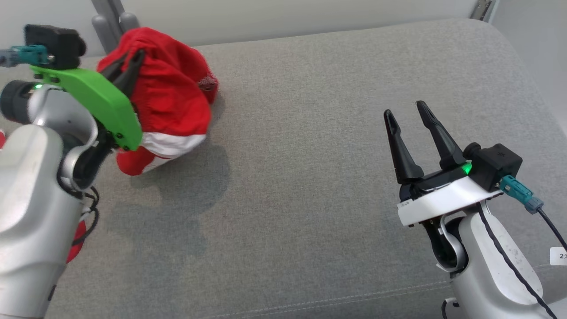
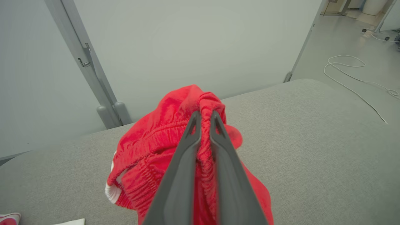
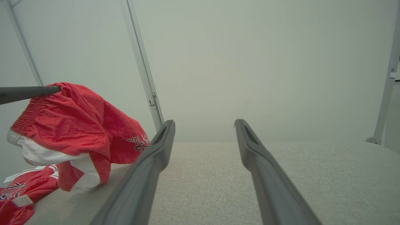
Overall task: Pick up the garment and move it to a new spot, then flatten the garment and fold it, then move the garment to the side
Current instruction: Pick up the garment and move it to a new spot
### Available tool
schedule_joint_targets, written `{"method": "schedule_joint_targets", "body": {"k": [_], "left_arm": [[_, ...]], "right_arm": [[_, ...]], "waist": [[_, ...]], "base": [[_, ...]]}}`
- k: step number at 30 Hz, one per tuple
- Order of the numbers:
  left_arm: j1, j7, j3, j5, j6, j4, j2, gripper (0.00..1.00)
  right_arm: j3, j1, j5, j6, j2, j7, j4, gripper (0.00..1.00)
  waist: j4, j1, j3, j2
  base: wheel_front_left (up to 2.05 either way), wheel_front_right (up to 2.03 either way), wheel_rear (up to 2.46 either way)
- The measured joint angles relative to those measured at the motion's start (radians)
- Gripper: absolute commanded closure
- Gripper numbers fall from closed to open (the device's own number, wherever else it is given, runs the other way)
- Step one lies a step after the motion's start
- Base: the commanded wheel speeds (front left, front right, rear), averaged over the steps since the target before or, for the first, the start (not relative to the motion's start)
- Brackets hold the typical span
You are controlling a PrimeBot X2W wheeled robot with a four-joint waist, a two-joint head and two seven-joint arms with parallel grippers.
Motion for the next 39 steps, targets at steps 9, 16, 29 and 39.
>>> {"method": "schedule_joint_targets", "body": {"k": [9, 16, 29, 39], "left_arm": [[-0.014, -0.055, -0.035, -0.160, 0.000, -0.180, -0.103, 1.00], [0.062, -0.108, -0.002, -0.203, 0.000, -0.112, -0.102, 1.00], [0.355, -0.299, -0.062, -0.019, 0.010, 0.173, -0.060, 0.20], [0.337, -0.439, -0.060, 0.010, 0.010, 0.178, -0.100, 0.00]], "right_arm": [[-0.022, 0.027, 0.006, 0.000, 0.002, 0.000, -0.015, 0.00], [-0.051, 0.046, 0.006, 0.001, 0.001, 0.000, -0.030, 0.00], [-0.056, 0.063, -0.003, 0.009, 0.000, 0.000, -0.037, 0.00], [-0.045, 0.064, -0.003, 0.010, 0.001, 0.000, -0.007, 0.00]], "waist": [[-0.072, 0.0000, -0.038, 0.0000], [-0.103, 0.0000, -0.034, 0.0000], [-0.081, 0.0000, 0.003, 0.0000], [-0.049, 0.0000, 0.003, 0.0000]], "base": [[0.00, 0.00, 0.00], [0.00, 0.00, 0.00], [0.00, 0.00, 0.00], [0.00, 0.00, 0.00]]}}
